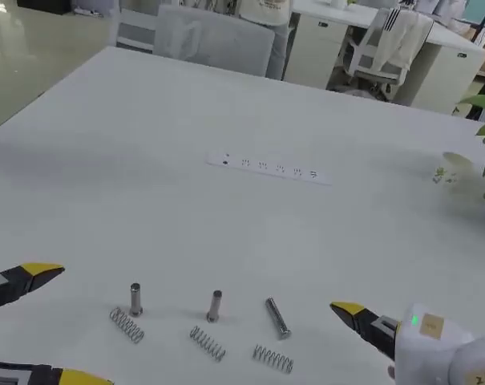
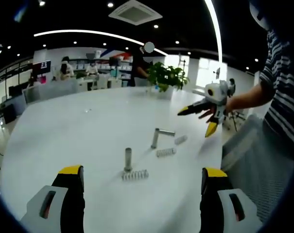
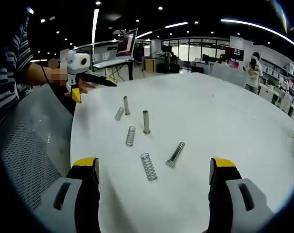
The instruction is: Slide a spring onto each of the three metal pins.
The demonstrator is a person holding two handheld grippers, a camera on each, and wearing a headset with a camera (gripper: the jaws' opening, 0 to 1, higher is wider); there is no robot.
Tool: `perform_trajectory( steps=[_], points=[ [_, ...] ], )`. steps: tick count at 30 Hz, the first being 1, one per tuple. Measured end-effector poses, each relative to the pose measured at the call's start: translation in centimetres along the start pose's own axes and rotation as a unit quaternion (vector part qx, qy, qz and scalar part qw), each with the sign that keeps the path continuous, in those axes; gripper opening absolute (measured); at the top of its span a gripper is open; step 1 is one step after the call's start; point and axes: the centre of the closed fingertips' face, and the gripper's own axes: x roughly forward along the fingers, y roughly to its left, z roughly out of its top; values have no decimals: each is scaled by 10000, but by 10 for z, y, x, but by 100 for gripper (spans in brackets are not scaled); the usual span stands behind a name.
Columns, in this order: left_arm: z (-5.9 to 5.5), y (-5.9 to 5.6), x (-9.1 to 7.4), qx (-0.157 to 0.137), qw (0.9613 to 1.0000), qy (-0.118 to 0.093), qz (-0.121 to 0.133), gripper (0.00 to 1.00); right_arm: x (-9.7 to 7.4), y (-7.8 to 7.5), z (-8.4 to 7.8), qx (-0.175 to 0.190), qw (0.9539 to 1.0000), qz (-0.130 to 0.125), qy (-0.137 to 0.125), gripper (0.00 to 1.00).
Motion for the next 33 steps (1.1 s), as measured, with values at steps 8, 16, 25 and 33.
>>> perform_trajectory(
  steps=[8,16,25,33],
  points=[
    [1,1,1,-14,10000,-17,7,98,0,0,0,-5,10000,14,9,95],
    [-1,0,2,-27,10000,7,13,98,-1,0,-2,-6,10000,42,37,94],
    [-2,1,1,-44,10000,13,31,98,1,-4,8,28,10000,45,7,92],
    [-4,-1,1,-55,10000,21,10,98,5,-7,17,17,10000,73,-18,90]
  ],
)
